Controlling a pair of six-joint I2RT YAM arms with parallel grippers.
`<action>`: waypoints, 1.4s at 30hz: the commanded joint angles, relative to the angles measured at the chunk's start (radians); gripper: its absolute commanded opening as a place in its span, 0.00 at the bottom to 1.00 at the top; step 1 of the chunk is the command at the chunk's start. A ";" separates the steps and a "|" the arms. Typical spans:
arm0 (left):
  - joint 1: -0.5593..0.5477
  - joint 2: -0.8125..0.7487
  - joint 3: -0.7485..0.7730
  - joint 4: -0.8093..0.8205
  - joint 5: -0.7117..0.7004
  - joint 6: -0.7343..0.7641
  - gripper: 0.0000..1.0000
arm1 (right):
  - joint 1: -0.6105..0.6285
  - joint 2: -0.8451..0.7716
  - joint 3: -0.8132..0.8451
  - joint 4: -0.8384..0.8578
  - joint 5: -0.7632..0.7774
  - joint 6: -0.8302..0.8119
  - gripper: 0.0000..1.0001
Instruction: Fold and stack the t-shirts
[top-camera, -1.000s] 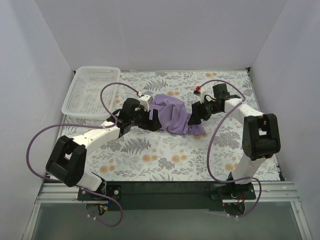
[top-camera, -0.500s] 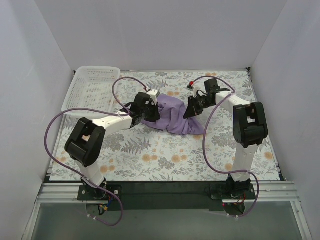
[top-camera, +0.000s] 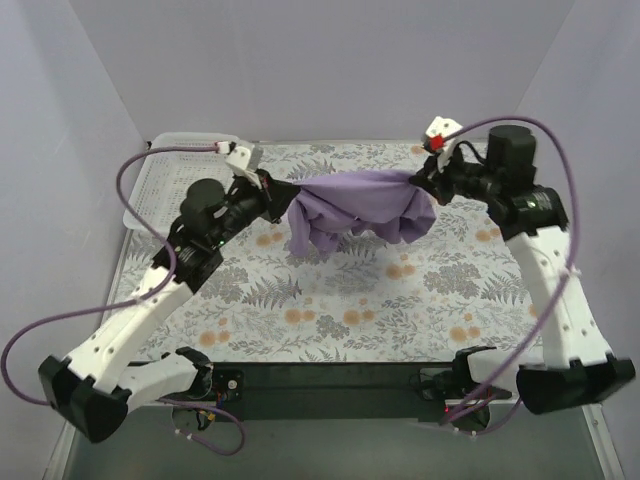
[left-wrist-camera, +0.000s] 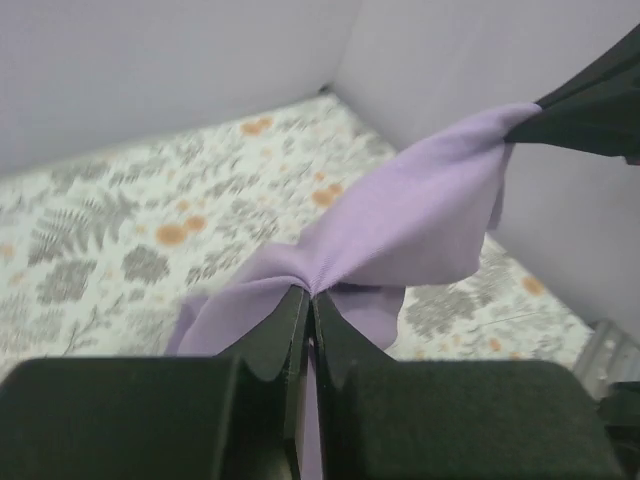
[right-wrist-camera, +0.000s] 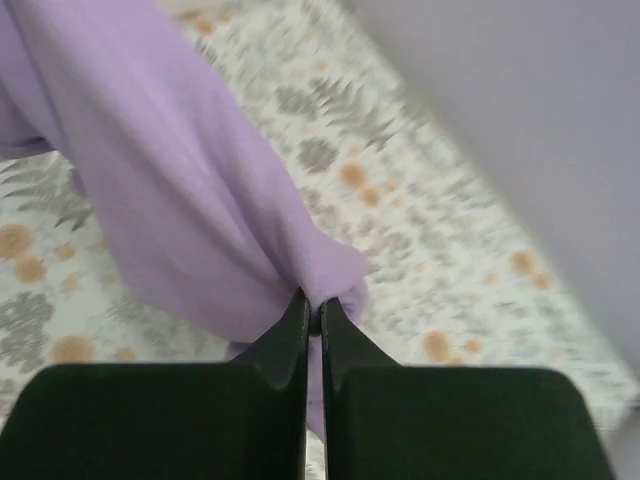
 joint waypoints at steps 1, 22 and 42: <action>-0.005 -0.134 0.004 0.002 0.088 -0.026 0.00 | -0.007 -0.149 0.066 -0.035 0.119 -0.113 0.01; -0.005 -0.314 0.116 -0.033 0.376 -0.173 0.00 | -0.232 -0.366 0.223 -0.196 -0.249 -0.201 0.01; -0.004 -0.210 0.083 -0.124 0.165 -0.277 0.00 | -0.432 -0.327 0.123 -0.068 -0.244 0.010 0.01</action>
